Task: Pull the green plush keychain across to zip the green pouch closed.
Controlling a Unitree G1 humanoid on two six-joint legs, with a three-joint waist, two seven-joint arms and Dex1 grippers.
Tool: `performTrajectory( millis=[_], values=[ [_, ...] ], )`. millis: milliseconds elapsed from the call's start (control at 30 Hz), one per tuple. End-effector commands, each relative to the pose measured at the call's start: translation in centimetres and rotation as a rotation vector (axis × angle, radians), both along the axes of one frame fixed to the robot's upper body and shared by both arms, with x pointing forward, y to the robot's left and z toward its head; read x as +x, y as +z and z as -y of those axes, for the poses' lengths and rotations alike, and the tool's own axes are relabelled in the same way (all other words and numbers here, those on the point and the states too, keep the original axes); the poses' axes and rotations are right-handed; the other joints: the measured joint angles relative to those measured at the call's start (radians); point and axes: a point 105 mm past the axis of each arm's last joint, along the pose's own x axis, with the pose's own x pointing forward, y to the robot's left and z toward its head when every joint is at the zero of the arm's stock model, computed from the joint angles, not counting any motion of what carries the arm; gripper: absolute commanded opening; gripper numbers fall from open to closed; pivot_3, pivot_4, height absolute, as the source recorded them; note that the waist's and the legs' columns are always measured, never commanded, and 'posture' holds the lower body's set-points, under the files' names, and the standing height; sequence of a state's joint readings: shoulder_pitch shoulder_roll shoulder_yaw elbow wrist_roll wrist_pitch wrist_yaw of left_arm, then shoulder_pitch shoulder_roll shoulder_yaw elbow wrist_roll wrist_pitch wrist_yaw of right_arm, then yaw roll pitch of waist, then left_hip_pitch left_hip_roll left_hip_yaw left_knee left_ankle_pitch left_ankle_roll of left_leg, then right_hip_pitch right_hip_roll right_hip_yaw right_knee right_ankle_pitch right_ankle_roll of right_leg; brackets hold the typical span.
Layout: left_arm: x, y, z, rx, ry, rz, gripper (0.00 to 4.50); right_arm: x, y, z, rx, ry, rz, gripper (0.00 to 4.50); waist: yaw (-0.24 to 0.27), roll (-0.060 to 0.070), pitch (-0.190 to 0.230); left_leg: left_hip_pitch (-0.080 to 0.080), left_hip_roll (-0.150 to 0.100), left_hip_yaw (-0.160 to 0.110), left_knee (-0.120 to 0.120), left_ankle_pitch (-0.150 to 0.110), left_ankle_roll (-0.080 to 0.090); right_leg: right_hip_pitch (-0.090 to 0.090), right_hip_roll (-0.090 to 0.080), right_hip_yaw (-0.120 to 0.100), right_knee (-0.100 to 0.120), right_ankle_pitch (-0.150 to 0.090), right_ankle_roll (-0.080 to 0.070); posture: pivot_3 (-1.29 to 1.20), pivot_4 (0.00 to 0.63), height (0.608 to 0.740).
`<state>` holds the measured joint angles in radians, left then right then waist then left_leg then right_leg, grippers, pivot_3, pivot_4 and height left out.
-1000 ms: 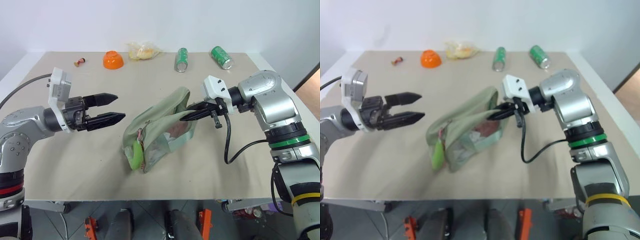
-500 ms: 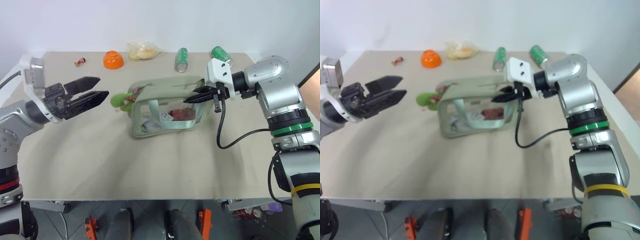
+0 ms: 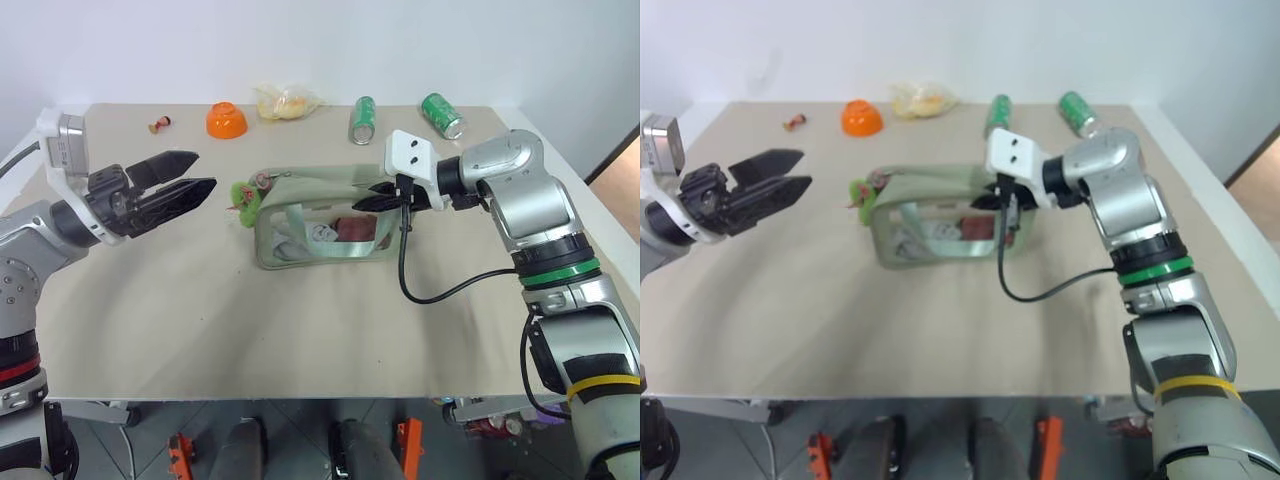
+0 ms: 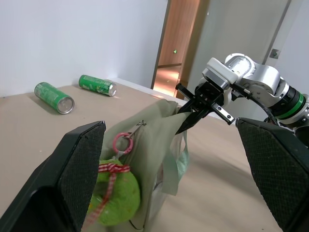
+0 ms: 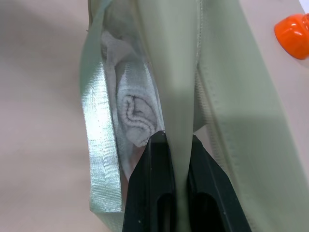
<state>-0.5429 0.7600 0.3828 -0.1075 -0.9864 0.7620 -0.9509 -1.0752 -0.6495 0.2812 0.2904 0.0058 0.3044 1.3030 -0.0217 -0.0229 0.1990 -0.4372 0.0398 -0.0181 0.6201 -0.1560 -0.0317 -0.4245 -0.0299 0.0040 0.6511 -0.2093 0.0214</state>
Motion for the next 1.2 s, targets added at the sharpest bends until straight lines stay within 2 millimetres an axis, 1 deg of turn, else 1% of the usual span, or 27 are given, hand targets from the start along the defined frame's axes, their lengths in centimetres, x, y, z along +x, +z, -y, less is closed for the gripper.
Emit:
performTrajectory(
  millis=[33,67,100,133,167,200,233,300,367,433,467,533,567,600,667,733,800,900,967,1067,1200],
  values=[
    [-0.1,0.9,0.3,0.006,-0.014,0.044,4.5,-0.6,0.3,-0.4,0.025,0.014,-0.005,0.74,0.0,0.0,0.0,0.0,0.001,0.0,0.0,0.0,0.0,0.0,0.001,0.0,0.0,0.0,-0.001,0.0,0.15,0.74],
    [-0.1,0.9,0.4,0.007,-0.016,0.042,4.5,-0.8,0.2,-0.5,0.038,0.017,-0.018,1.0,0.0,0.0,0.0,0.0,0.002,0.0,0.001,0.0,0.0,0.0,0.002,0.0,0.0,0.001,-0.001,0.0,0.15,0.74],
    [-0.1,0.8,0.5,0.008,-0.018,0.041,4.5,-0.9,0.2,-0.6,0.043,0.022,-0.025,1.42,0.0,0.0,0.0,0.0,0.003,0.0,0.001,0.0,0.0,0.0,0.003,0.0,0.0,0.001,-0.002,0.0,0.15,0.74],
    [-0.1,0.7,0.6,0.011,-0.02,0.036,4.5,-0.8,0.2,-0.7,0.059,0.01,-0.03,1.69,0.0,0.0,0.0,0.0,0.004,0.0,0.001,0.0,0.0,0.0,0.004,0.0,0.0,0.002,-0.002,0.0,0.15,0.74],
    [-0.1,0.6,0.7,0.013,-0.022,0.032,4.5,-0.8,0.3,-0.8,0.068,0.003,-0.032,2.11,0.0,0.0,0.0,0.0,0.005,0.0,0.001,0.0,0.0,0.0,0.005,0.0,0.0,0.002,-0.004,0.0,0.15,0.74],
    [-0.1,0.4,0.7,0.016,-0.024,0.026,4.5,-0.6,0.6,-0.7,0.086,-0.01,-0.029,2.43,0.0,0.0,0.0,0.0,0.006,0.0,0.001,0.0,0.0,0.0,0.006,0.0,0.0,0.002,-0.004,0.0,0.15,0.74],
    [-0.1,0.2,0.7,0.023,-0.026,0.021,4.5,-0.3,1.0,-0.6,0.109,-0.036,-0.027,2.72,0.0,0.0,0.0,0.001,0.007,0.0,0.001,0.0,0.0,-0.001,0.007,0.0,0.0,0.003,-0.005,0.0,0.15,0.74],
    [-0.1,-0.5,0.8,0.054,-0.022,0.003,4.5,0.0,1.8,-0.2,0.142,-0.057,-0.037,3.48,0.0,0.0,0.0,0.0,0.008,0.0,0.001,0.0,0.0,-0.001,0.008,0.0,0.0,0.003,-0.006,0.0,0.15,0.74],
    [-0.1,-1.7,1.1,0.123,-0.019,-0.019,4.5,-0.3,3.1,0.4,0.187,-0.044,-0.047,4.1,0.0,0.0,0.0,0.001,0.008,0.0,0.001,0.0,0.0,-0.002,0.008,0.0,0.0,0.003,-0.006,0.0,0.15,0.74],
    [-0.2,-2.5,1.3,0.171,-0.02,-0.031,4.5,-0.7,4.5,1.2,0.239,-0.026,-0.056,4.1,0.0,0.0,0.0,0.0,0.008,0.001,0.001,0.0,0.0,-0.002,0.008,0.0,0.0,0.003,-0.006,0.0,0.15,0.74],
    [-0.3,-2.7,1.4,0.18,-0.021,-0.032,4.5,-0.9,4.9,1.4,0.254,-0.019,-0.06,4.1,0.0,0.0,0.0,0.0,0.008,0.001,0.001,0.0,0.0,-0.002,0.008,0.001,0.0,0.003,-0.006,0.0,0.15,0.74],
    [-0.4,-2.6,1.5,0.179,-0.025,-0.03,4.5,-1.4,5.6,1.9,0.276,0.001,-0.058,4.1,0.001,0.0,0.0,0.0,0.008,0.002,0.001,0.0,0.0,-0.002,0.008,0.001,0.0,0.003,-0.006,0.0,0.15,0.74],
    [-0.4,-2.6,1.4,0.178,-0.021,-0.031,4.5,-2.1,6.7,2.4,0.333,0.035,-0.077,4.1,0.001,0.0,0.0,-0.001,0.008,0.001,0.001,0.0,0.0,-0.002,0.008,0.0,0.0,0.002,-0.006,0.0,0.15,0.74],
    [-0.3,-2.7,1.3,0.177,-0.016,-0.033,4.5,-2.7,7.6,3.0,0.377,0.063,-0.061,4.1,0.001,0.0,0.0,0.0,0.008,0.001,0.0,0.0,0.0,-0.002,0.008,0.001,0.0,0.002,-0.006,0.0,0.15,0.74],
    [-0.3,-2.7,1.2,0.177,-0.011,-0.034,4.5,-3.1,8.5,4.1,0.426,0.063,-0.061,4.1,0.001,0.0,0.0,0.0,0.008,0.002,0.0,0.0,0.0,-0.003,0.008,0.001,0.0,0.002,-0.006,0.0,0.15,0.74],
    [-0.5,-2.7,1.1,0.174,-0.011,-0.033,4.5,-2.6,7.7,5.3,0.392,-0.002,-0.049,4.1,0.001,0.0,0.0,0.0,0.008,0.002,0.0,0.0,0.0,-0.003,0.008,0.001,0.0,0.002,-0.007,0.0,0.15,0.74],
    [-0.7,-2.4,1.0,0.167,-0.01,-0.027,4.5,-2.3,6.4,6.6,0.342,-0.057,-0.051,4.1,0.0,0.0,0.0,0.0,0.008,0.002,0.0,0.0,0.0,-0.003,0.008,0.001,0.0,0.001,-0.008,0.0,0.15,0.74],
    [-0.9,-1.4,1.1,0.138,-0.023,-0.002,4.5,-1.8,4.5,8.1,0.311,-0.132,-0.08,4.1,0.0,0.0,0.0,0.0,0.008,0.004,0.0,0.0,0.0,-0.003,0.008,0.002,0.0,0.0,-0.01,0.0,0.15,0.74],
    [-1.1,-0.7,1.4,0.122,-0.041,0.018,4.5,-1.5,3.5,8.6,0.299,-0.161,-0.097,4.1,0.0,0.0,0.0,0.001,0.008,0.005,0.0,0.0,0.0,-0.003,0.008,0.005,0.0,0.001,-0.01,0.0,0.15,0.74],
    [-1.3,0.4,2.0,0.102,-0.071,0.053,4.5,-0.8,2.0,8.8,0.276,-0.193,-0.111,4.1,-0.001,0.0,0.0,0.0,0.008,0.009,0.0,0.0,0.0,-0.006,0.008,0.009,0.0,0.003,-0.008,0.0,0.15,0.74],
    [-1.0,1.3,2.8,0.088,-0.097,0.083,4.5,0.5,1.2,8.6,0.27,-0.233,-0.106,4.1,-0.002,0.0,0.0,0.0,0.008,0.012,0.001,0.0,0.0,-0.007,0.008,0.012,0.0,0.004,-0.005,0.0,0.15,0.74]
  ],
)
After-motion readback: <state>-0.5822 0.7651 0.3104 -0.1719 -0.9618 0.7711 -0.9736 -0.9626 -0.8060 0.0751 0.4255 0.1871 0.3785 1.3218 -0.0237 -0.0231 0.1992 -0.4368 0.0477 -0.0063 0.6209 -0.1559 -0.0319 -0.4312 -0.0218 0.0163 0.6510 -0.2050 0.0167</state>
